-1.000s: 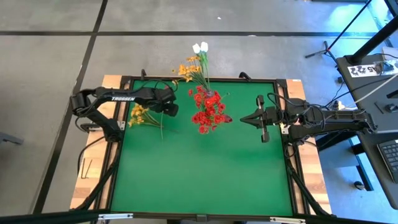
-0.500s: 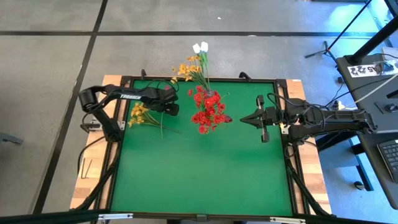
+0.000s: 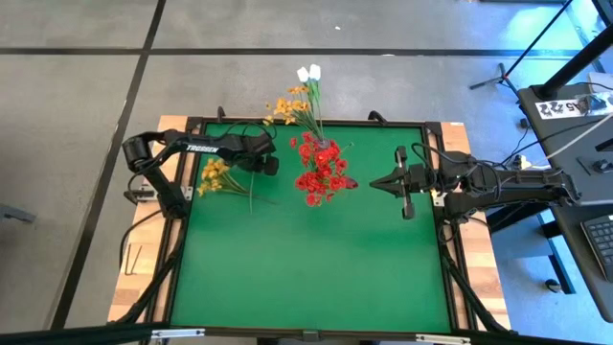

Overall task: Sort flowers into vase by color
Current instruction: Put the red tulip into the transparent vase

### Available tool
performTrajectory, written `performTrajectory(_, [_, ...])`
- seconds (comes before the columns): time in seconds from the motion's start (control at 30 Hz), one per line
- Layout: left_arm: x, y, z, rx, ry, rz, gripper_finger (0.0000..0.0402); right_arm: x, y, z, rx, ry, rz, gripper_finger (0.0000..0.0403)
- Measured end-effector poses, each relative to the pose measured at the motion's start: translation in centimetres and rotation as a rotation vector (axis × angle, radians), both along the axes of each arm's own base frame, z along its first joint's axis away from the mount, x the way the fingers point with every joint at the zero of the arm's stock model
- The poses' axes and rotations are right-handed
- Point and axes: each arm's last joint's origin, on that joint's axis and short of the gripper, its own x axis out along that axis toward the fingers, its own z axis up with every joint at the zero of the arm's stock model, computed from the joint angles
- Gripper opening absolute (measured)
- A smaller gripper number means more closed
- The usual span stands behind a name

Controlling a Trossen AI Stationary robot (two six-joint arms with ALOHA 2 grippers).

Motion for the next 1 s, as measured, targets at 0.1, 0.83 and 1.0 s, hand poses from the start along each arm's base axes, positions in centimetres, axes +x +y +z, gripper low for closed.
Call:
performTrajectory(0.1, [-0.1,0.0,0.2,0.016,0.008,0.001,0.0010,0.0,0.0,0.0,0.001,0.000,0.000,0.0010])
performTrajectory(0.83, [-4.9,-7.3,16.3,0.592,-0.526,-0.140,0.0001,0.0,-0.2,0.1,0.003,-0.005,-0.051,0.0010])
performTrajectory(1.0, [-3.9,-10.8,20.0,0.794,-0.776,-0.354,0.0001,0.0,-0.2,0.4,-0.007,-0.041,-0.081,0.0010])
